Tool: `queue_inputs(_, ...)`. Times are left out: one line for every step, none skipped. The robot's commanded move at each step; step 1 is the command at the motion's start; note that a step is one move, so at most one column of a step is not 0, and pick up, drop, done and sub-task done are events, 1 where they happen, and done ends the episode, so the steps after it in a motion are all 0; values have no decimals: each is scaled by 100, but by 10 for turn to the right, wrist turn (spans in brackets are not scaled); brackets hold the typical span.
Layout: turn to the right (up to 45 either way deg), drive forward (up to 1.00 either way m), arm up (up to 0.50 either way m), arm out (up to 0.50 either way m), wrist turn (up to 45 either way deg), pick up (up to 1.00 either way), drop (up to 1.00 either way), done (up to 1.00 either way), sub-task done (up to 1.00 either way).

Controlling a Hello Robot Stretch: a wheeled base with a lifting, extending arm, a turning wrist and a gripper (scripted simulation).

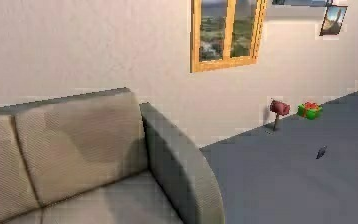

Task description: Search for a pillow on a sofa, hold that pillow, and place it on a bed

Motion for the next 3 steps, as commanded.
queue_inputs(450, 0, 0, 0, 0, 0, 0, 0, 0)
queue_inputs(450, 0, 0, 0, 0, 0, 0, 0, 0)
queue_inputs(450, 0, 0, 0, 0, 0, 0, 0, 0)
